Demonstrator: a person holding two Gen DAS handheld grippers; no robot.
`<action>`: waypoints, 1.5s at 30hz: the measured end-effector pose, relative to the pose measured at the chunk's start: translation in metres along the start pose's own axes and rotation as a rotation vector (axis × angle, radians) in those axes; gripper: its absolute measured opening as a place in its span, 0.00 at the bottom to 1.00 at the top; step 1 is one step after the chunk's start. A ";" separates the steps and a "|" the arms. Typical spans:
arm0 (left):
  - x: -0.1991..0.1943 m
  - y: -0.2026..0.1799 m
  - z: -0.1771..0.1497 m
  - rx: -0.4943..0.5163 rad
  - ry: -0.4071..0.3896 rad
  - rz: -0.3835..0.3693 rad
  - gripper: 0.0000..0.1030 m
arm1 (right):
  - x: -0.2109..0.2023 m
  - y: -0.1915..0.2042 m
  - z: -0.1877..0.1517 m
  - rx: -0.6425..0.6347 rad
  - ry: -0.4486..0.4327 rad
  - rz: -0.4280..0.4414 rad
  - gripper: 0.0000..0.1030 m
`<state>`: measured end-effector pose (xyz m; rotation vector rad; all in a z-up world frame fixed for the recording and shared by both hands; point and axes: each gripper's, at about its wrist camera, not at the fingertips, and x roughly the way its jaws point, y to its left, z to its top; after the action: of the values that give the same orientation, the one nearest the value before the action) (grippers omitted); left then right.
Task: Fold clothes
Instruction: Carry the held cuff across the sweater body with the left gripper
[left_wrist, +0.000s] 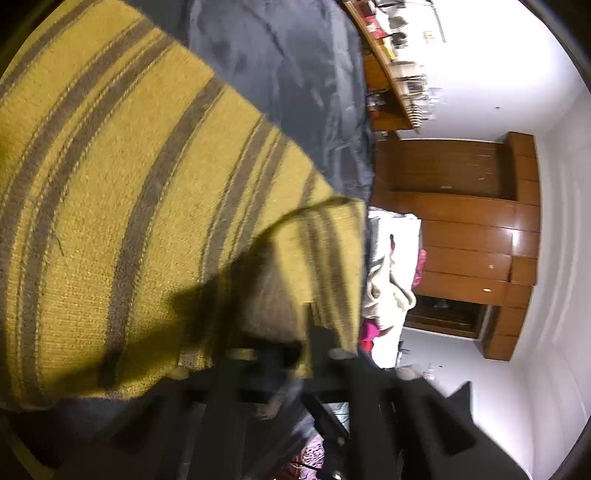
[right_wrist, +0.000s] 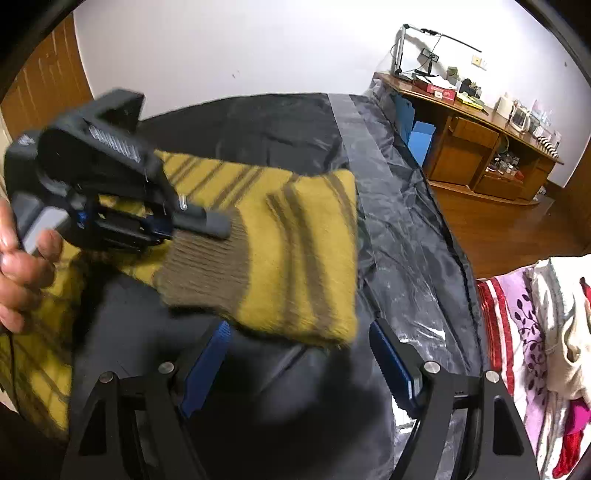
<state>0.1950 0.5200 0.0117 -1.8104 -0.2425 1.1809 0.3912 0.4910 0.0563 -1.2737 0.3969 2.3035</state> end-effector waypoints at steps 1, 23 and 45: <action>-0.002 -0.001 0.000 0.001 -0.011 0.003 0.06 | -0.001 0.000 0.001 -0.003 -0.008 -0.002 0.78; -0.158 0.027 0.000 0.029 -0.297 0.092 0.06 | -0.003 0.020 0.007 0.011 -0.037 0.034 0.78; -0.331 0.150 -0.029 -0.097 -0.492 0.154 0.06 | -0.014 0.130 0.010 -0.025 -0.017 0.029 0.78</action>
<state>0.0015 0.2248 0.1020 -1.6158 -0.4529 1.7436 0.3213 0.3822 0.0769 -1.2677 0.3841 2.3488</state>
